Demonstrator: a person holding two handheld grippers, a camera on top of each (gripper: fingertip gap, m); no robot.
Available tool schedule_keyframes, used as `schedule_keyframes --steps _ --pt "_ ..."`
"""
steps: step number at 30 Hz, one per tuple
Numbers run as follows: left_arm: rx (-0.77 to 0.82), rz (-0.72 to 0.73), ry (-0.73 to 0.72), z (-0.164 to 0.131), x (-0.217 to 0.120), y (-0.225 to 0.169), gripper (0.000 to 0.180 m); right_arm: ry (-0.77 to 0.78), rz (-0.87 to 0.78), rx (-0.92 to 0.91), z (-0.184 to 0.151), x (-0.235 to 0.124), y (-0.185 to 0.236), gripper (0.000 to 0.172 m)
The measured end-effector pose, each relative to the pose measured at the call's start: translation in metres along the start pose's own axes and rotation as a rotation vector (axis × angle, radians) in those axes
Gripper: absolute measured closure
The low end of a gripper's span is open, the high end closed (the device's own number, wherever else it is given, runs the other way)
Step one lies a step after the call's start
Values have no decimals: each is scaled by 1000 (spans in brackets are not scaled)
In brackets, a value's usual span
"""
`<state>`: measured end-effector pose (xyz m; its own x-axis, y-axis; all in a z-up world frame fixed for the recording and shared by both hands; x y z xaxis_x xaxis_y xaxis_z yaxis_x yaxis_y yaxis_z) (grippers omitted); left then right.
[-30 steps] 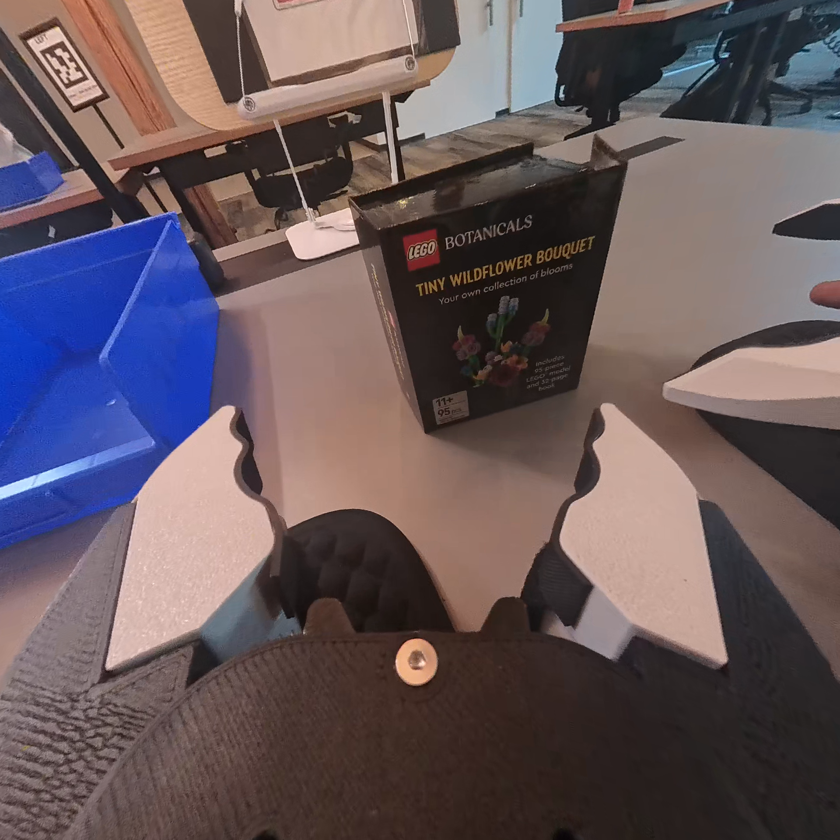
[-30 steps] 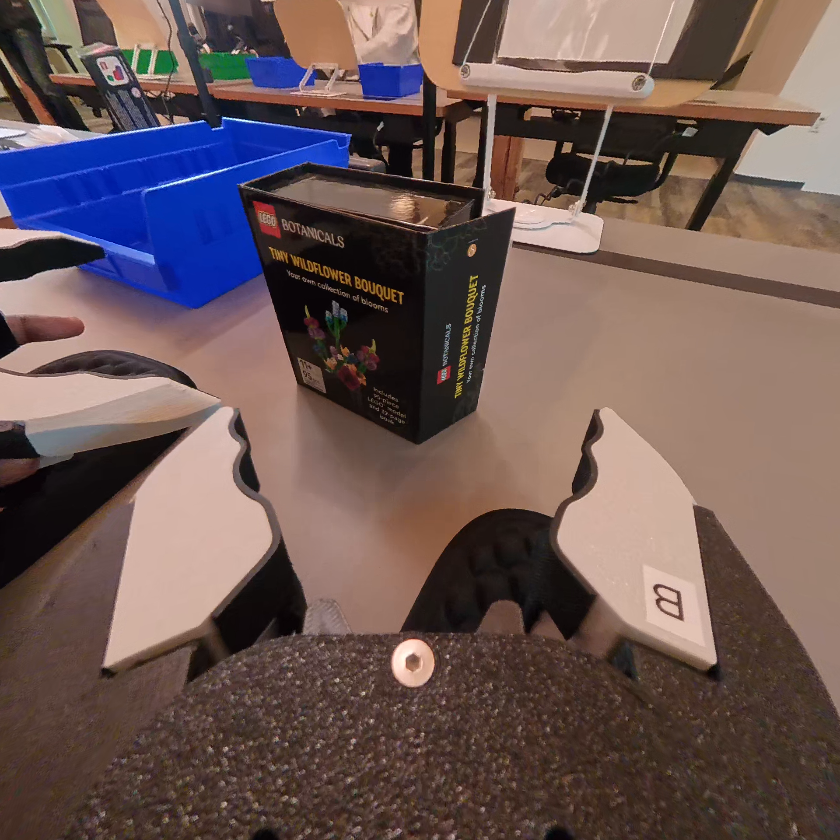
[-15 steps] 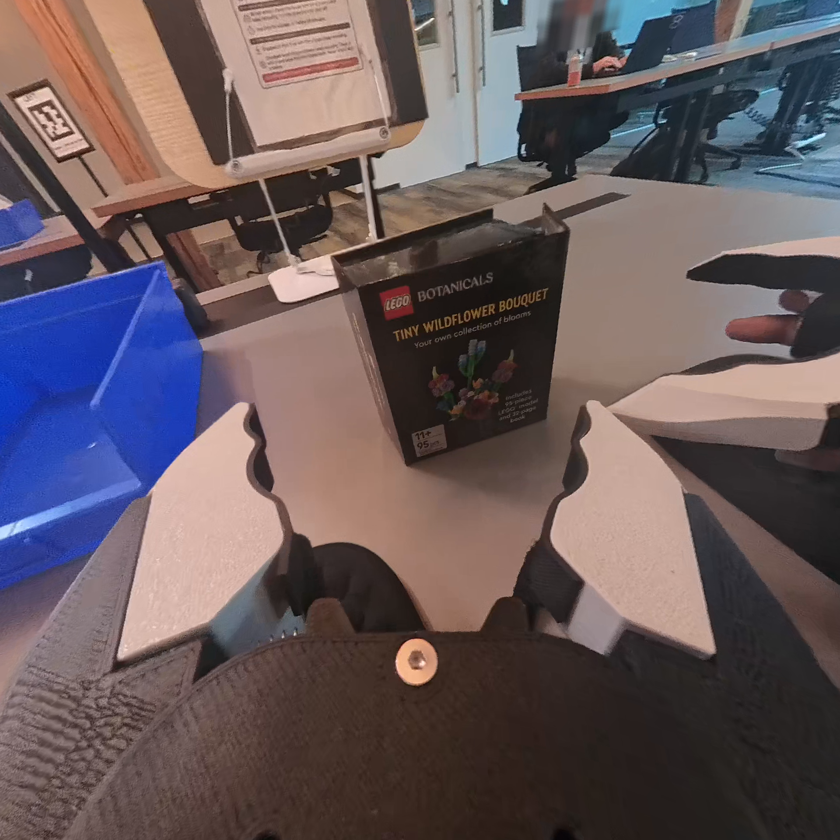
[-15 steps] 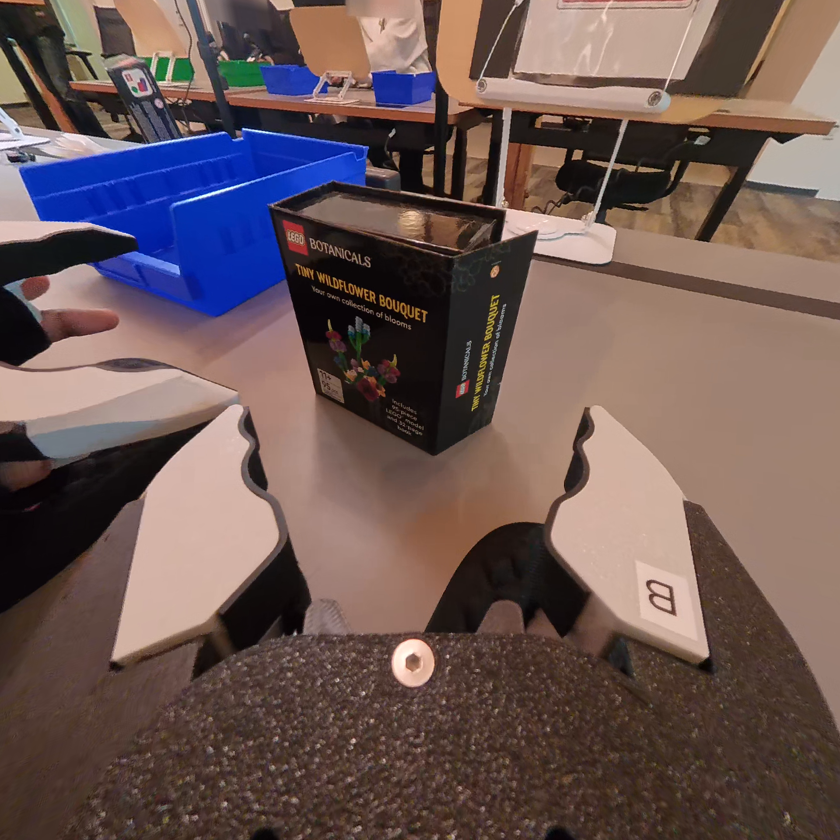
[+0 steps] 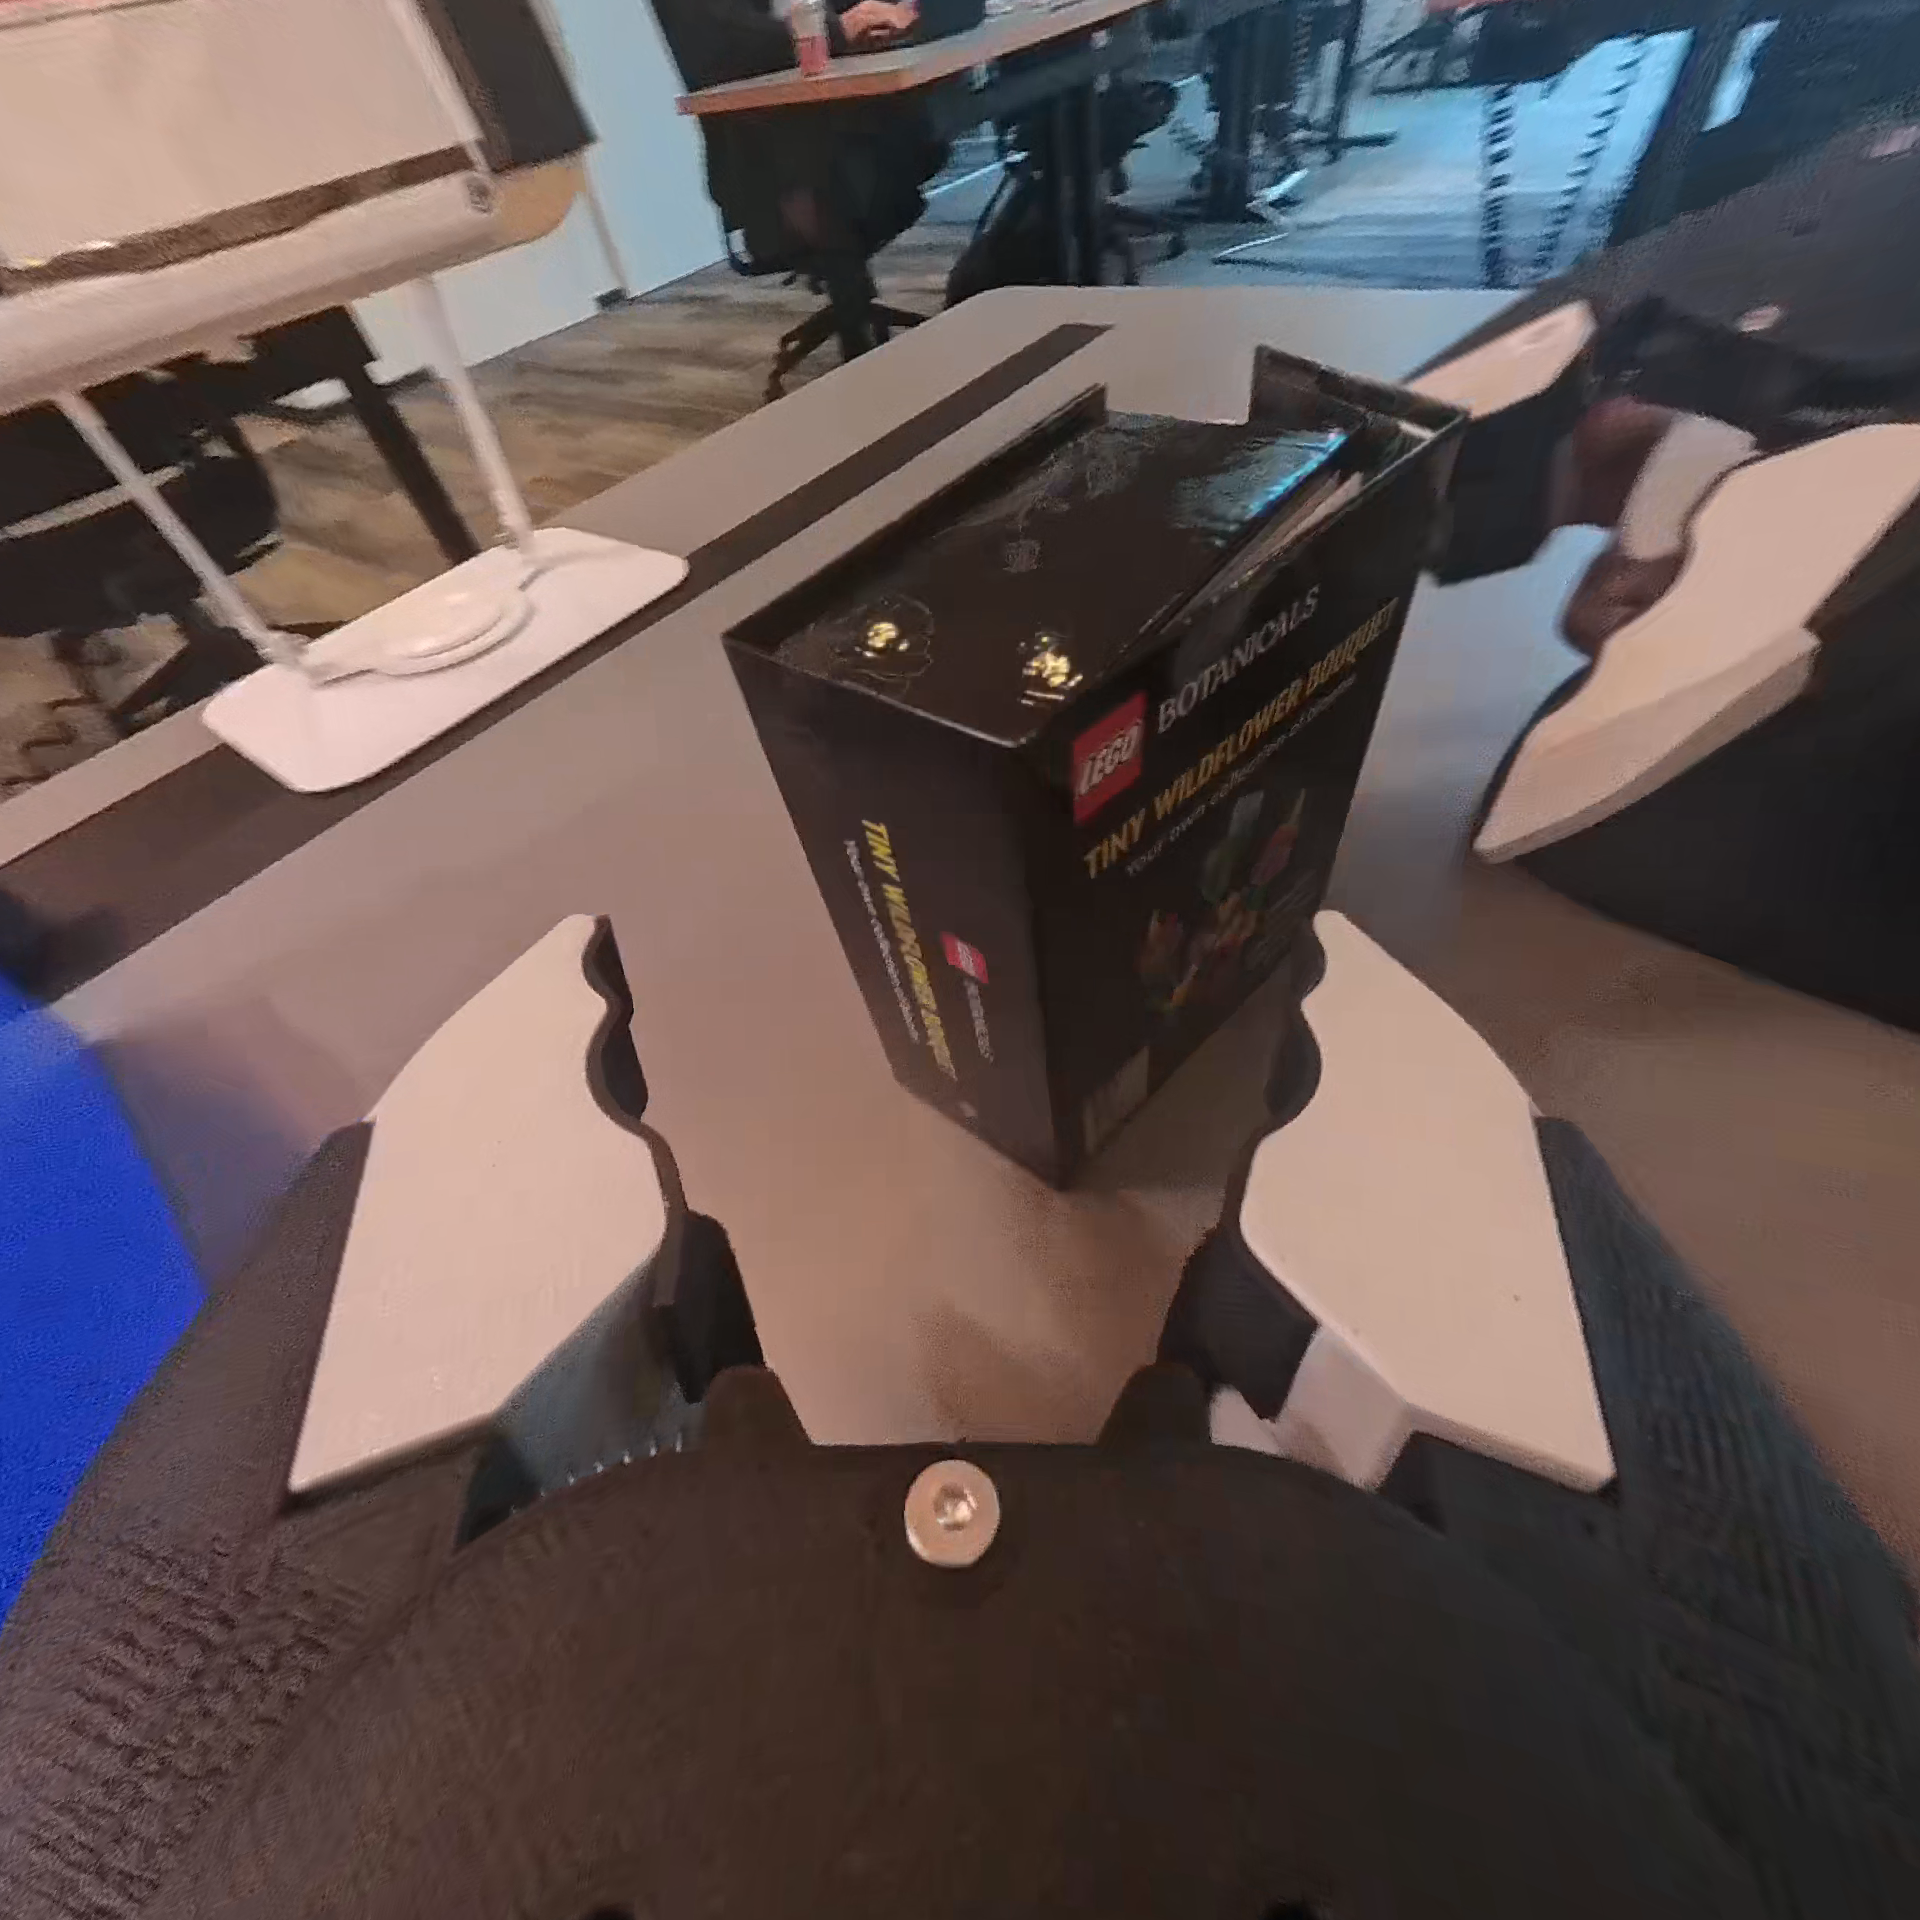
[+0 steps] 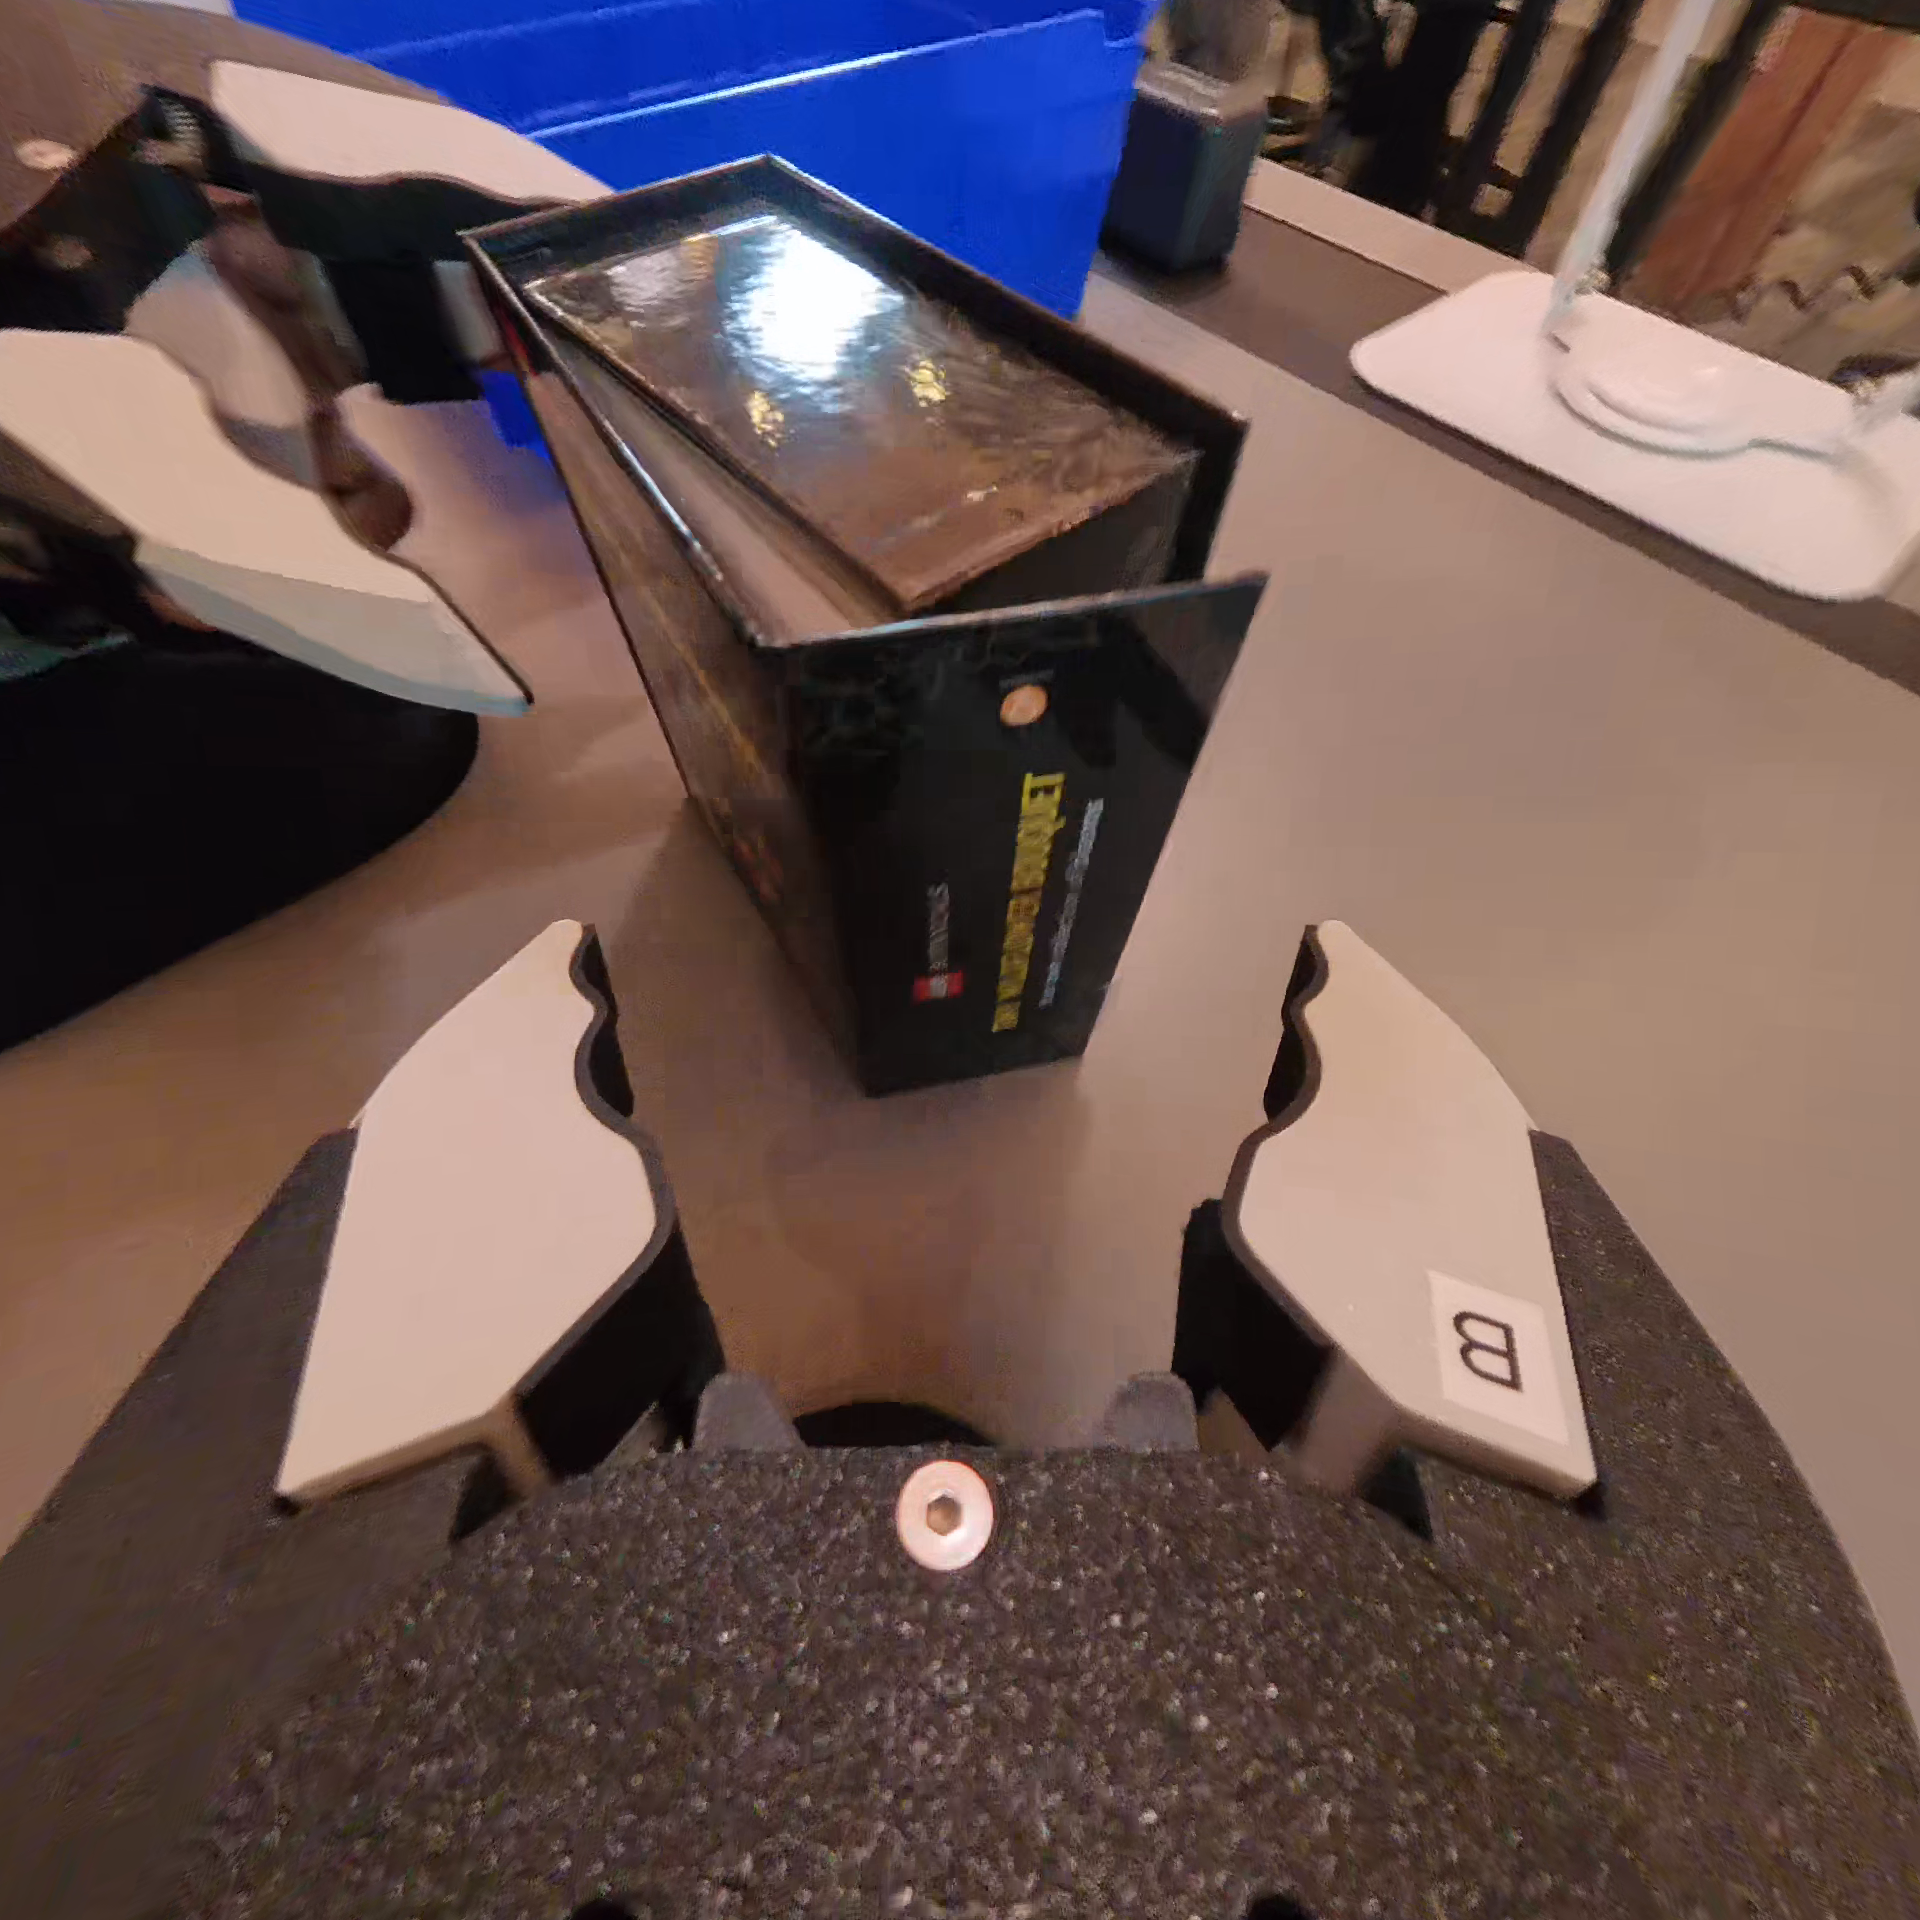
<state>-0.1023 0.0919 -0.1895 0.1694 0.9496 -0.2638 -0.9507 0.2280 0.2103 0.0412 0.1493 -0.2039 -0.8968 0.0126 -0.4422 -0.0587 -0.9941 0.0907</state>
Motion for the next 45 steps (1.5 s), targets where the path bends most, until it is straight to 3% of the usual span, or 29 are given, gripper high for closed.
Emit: schedule_keyframes --steps 4,9,12,18,25,28,30,32,34,35,37,38,40,42,43,45 --pt "5 -195 -1 -7 19 -8 67 27 166 -139 2 21 -13 51" --pt "107 -335 5 -15 38 -16 75 6 311 -259 10 43 -19 56" --pt "108 -383 -51 -13 47 -18 91 -31 405 -324 17 49 -13 68" --pt "85 -502 -73 -10 41 -21 100 -110 513 -380 22 47 -1 74" --pt "-84 -596 -113 19 31 -25 97 -303 674 -137 51 23 7 80" --pt "-66 -508 -206 30 27 -16 78 -356 703 19 55 20 3 80" --pt "-15 -409 -350 41 14 -8 62 -394 695 159 57 19 -5 80" --pt "142 -288 -481 46 0 -5 53 -441 695 317 57 16 -15 80" --pt "294 -177 -464 41 -5 -5 50 -493 702 491 57 13 -25 80" --pt "288 -146 -429 38 -6 -5 50 -528 702 564 57 12 -29 80" --pt "123 -80 -351 33 -3 2 50 -621 683 669 60 6 -35 80" --pt "-45 -68 -289 32 -2 7 50 -671 663 711 61 4 -38 80" --pt "-490 -139 -165 33 -2 11 50 -768 617 750 65 -3 -41 80" --pt "-910 -317 -98 40 -6 6 50 -849 569 733 69 -9 -39 80" --pt "-1032 -393 -68 42 -6 -1 50 -881 548 721 72 -11 -37 80" --pt "-1112 -463 -13 42 -2 -19 50 -944 521 705 78 -15 -32 80"
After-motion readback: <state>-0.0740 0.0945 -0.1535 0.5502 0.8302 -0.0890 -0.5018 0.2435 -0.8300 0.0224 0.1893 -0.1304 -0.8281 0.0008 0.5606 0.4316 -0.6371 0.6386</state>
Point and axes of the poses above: each gripper's, where its closed fingertips meet, x out along the fingers, z out of its top, y = z × x across the jaws, the point moved 4 cm from there along -x, back along the fingers, and after that the axes turned 13 degrees about z, right-handed, at the moved point
